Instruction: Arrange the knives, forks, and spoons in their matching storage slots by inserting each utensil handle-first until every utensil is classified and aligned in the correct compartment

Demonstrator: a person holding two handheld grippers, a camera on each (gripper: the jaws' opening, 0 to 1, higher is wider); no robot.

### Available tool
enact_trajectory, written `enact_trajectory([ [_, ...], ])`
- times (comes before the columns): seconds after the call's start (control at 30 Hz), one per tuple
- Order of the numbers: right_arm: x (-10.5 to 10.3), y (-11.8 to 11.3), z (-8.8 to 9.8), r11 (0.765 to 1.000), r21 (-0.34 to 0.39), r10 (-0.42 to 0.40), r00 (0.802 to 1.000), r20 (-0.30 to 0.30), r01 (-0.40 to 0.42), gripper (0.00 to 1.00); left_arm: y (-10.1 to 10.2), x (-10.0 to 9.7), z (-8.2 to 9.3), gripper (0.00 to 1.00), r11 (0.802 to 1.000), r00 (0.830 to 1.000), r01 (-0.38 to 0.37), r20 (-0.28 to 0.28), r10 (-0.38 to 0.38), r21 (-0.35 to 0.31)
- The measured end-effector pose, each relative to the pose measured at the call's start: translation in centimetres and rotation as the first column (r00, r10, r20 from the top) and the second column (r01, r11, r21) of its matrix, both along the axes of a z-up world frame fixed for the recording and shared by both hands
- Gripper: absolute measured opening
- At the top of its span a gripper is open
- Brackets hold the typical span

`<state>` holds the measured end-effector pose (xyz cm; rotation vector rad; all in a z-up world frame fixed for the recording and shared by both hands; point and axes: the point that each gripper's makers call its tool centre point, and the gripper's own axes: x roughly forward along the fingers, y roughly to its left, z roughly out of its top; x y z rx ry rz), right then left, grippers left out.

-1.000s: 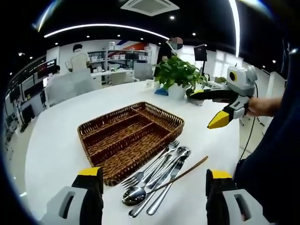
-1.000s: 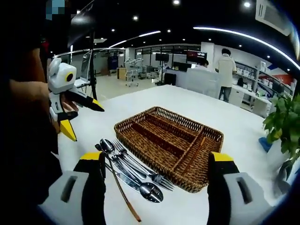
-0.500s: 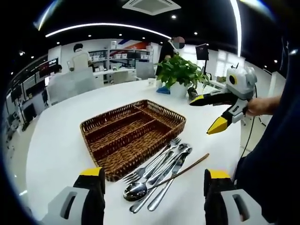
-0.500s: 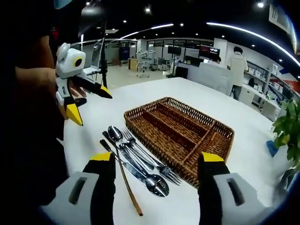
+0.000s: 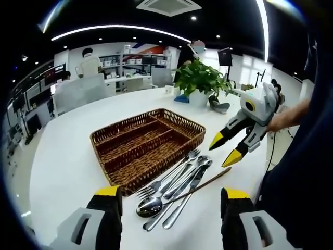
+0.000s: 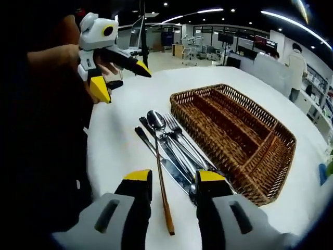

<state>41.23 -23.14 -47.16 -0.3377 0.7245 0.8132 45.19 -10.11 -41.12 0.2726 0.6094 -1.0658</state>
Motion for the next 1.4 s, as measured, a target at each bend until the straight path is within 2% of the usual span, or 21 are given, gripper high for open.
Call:
enact_trajectory([
  [0.1, -0.7, 0.2, -1.8, 0.999, -0.031, 0.040, 0.997, -0.061, -0.042, 0.24, 0.0, -0.2, -0.2, 0.76, 1.000, 1.000, 0.012, -0.009, -0.012, 0.010],
  [0.23, -1.3, 0.6, -3.5, 0.994, -0.059, 0.086, 0.990, -0.110, -0.093, 0.18, -0.2, -0.5, -0.5, 0.71, 0.999, 0.999, 0.031, -0.021, -0.031, 0.025],
  [0.5, -1.5, 1.0, -4.9, 0.988, -0.071, 0.126, 0.977, -0.170, -0.140, 0.12, -0.7, -0.9, -0.9, 0.64, 0.995, 0.996, 0.086, -0.027, -0.084, 0.058],
  [0.77, -1.6, 1.1, -5.7, 0.983, -0.092, 0.141, 0.971, -0.196, -0.161, 0.08, -1.8, -1.2, -1.9, 0.58, 0.983, 0.986, 0.164, -0.035, -0.162, 0.084],
  [1.0, -1.7, 1.1, -6.1, 0.981, -0.104, 0.142, 0.969, -0.200, -0.166, 0.08, -2.8, -1.8, -3.4, 0.53, 0.954, 0.964, 0.264, -0.054, -0.259, 0.141],
  [1.2, -1.9, 1.2, -6.7, 0.977, -0.127, 0.141, 0.966, -0.218, -0.171, 0.08, -3.6, -2.1, -4.2, 0.51, 0.936, 0.950, 0.311, -0.061, -0.305, 0.165],
  [1.33, -1.9, 1.1, -6.7, 0.975, -0.139, 0.140, 0.965, -0.221, -0.174, 0.04, -4.0, -2.3, -5.0, 0.51, 0.921, 0.939, 0.343, -0.075, -0.335, 0.182],
  [1.4, -2.0, 1.1, -6.6, 0.966, -0.155, 0.170, 0.963, -0.209, -0.205, 0.04, -4.1, -2.3, -5.4, 0.50, 0.911, 0.932, 0.363, -0.082, -0.354, 0.197],
])
